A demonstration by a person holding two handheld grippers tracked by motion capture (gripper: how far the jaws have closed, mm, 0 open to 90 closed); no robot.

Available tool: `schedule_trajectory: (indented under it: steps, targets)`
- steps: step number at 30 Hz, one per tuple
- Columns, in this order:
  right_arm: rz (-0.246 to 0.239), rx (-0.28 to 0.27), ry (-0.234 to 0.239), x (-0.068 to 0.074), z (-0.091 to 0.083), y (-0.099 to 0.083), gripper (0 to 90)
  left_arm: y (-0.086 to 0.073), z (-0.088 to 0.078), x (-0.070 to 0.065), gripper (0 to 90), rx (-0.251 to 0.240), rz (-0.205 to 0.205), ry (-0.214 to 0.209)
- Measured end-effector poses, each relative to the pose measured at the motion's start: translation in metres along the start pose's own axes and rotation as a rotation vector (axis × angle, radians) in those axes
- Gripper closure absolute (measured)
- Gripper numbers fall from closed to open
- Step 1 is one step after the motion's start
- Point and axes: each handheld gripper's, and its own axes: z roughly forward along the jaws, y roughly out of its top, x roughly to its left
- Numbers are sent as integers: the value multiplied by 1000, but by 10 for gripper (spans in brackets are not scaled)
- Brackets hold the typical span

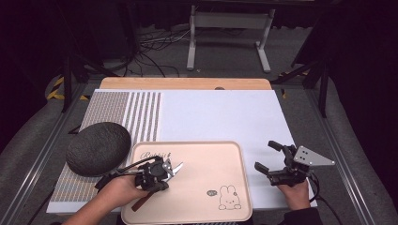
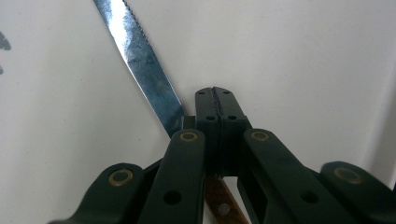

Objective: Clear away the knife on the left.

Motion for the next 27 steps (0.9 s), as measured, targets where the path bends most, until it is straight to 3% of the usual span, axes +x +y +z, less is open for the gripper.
schedule_trajectory:
  steps: [27]
  targets:
    - [1, 7, 5, 1, 1, 0, 27, -10, -3, 15, 897, -40, -63, 15]
